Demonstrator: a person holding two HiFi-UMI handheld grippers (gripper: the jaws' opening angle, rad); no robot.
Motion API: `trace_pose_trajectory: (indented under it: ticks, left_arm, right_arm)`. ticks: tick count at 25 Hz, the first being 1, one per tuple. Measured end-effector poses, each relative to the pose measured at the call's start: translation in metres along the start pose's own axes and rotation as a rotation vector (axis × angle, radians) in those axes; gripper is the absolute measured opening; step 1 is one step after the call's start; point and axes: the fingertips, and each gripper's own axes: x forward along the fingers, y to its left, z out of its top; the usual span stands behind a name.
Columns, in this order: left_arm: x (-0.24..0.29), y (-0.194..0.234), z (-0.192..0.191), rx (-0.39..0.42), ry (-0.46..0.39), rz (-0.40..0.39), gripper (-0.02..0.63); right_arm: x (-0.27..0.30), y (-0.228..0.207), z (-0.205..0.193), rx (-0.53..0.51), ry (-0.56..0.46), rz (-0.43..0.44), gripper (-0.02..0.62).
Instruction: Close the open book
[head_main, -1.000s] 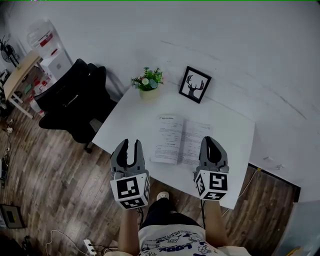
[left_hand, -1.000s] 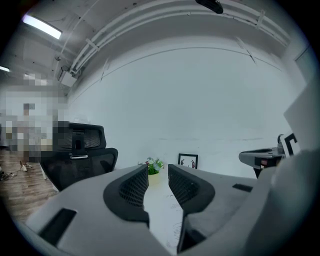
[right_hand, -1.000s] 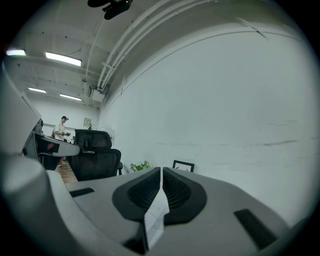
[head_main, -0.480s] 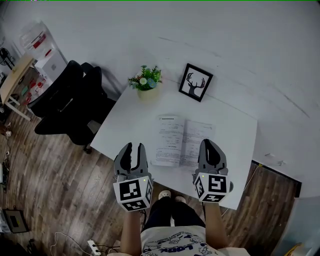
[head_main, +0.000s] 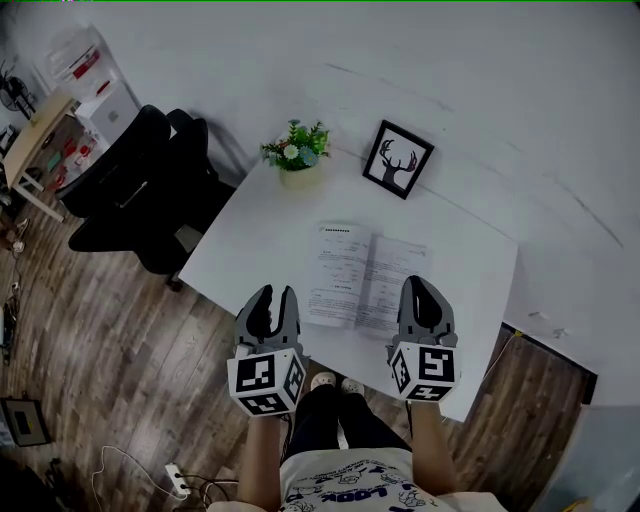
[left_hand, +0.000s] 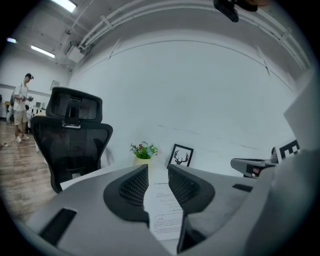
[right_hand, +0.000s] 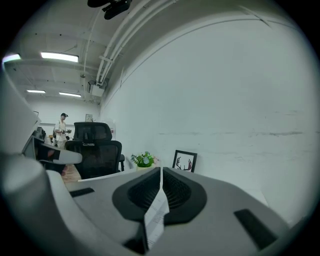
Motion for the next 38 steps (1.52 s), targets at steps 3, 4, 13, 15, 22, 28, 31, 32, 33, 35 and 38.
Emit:
trace_pose_trajectory:
  ticks: [3,4,13,15,22,28,31,32,33,35,38]
  left_arm:
    - [0.0,0.0,-0.014,-0.092,0.014,-0.012,0.107]
    - [0.0,0.0,-0.02,-0.12,0.02,-0.016,0.107]
    - [0.002,-0.015,-0.093,-0.528,0.12,-0.098,0.106]
    - [0.003,-0.017,-0.11,-0.626,0.142,-0.107,0.107]
    - [0.006,-0.018,-0.152,-0.837,0.213,-0.094,0.106]
    - [0.01,-0.014,-0.182,-0.943,0.267,-0.061,0.107]
    - [0.013,-0.014,-0.195,-1.008,0.289,-0.062,0.112]
    - [0.014,-0.014,-0.2,-1.039,0.294,-0.061,0.112]
    - [0.015,-0.014,-0.203,-1.073,0.296,-0.06,0.112]
    - [0.018,-0.013,-0.209,-1.13,0.296,-0.055,0.115]
    - [0.021,-0.01,-0.216,-1.16,0.303,-0.043,0.132]
  right_arm:
    - [-0.002,-0.006,-0.003,0.0,0.007,0.002,0.031]
    - [-0.003,-0.008,-0.004,-0.001,0.009,0.001,0.031]
    - [-0.011,-0.025,-0.015,-0.015,0.03,0.0,0.031]
    - [-0.012,-0.027,-0.018,-0.014,0.033,-0.001,0.031]
    - [-0.015,-0.034,-0.025,-0.011,0.043,-0.015,0.031]
    - [-0.015,-0.039,-0.029,-0.012,0.049,-0.026,0.031]
    - [-0.015,-0.04,-0.032,-0.01,0.054,-0.035,0.031]
    - [-0.015,-0.041,-0.033,-0.011,0.056,-0.039,0.031]
    - [-0.016,-0.042,-0.033,-0.011,0.058,-0.043,0.031]
    - [-0.017,-0.043,-0.033,-0.012,0.059,-0.052,0.031]
    - [-0.018,-0.046,-0.033,-0.013,0.059,-0.064,0.031]
